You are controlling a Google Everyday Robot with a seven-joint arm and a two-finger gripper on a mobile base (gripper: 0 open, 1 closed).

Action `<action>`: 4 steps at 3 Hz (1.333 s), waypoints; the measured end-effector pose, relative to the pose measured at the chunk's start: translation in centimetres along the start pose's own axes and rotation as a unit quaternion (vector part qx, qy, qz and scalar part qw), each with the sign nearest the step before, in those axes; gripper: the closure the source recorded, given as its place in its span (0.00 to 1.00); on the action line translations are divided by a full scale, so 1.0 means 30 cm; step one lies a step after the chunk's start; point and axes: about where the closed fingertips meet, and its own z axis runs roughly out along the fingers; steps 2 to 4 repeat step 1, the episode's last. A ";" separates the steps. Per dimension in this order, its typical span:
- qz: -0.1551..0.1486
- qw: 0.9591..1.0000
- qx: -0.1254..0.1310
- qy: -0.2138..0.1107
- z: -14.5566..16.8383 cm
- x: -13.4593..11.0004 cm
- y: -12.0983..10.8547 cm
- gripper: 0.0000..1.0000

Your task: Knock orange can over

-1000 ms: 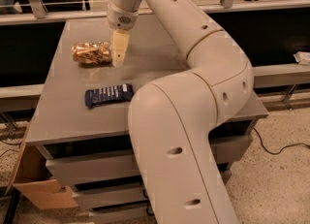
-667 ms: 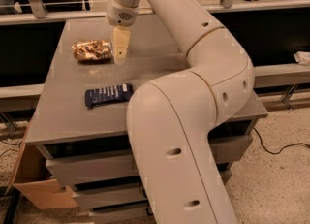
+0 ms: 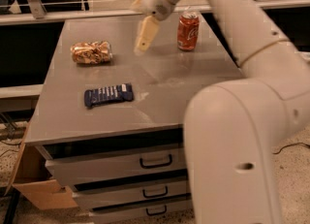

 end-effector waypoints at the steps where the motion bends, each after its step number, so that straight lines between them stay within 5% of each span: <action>1: 0.022 1.000 0.016 -0.011 -0.076 0.085 0.012 0.00; 4: 0.022 1.000 0.016 -0.011 -0.076 0.085 0.012 0.00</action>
Offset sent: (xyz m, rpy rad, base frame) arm 0.0000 0.0000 0.0000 0.0000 0.0000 0.0000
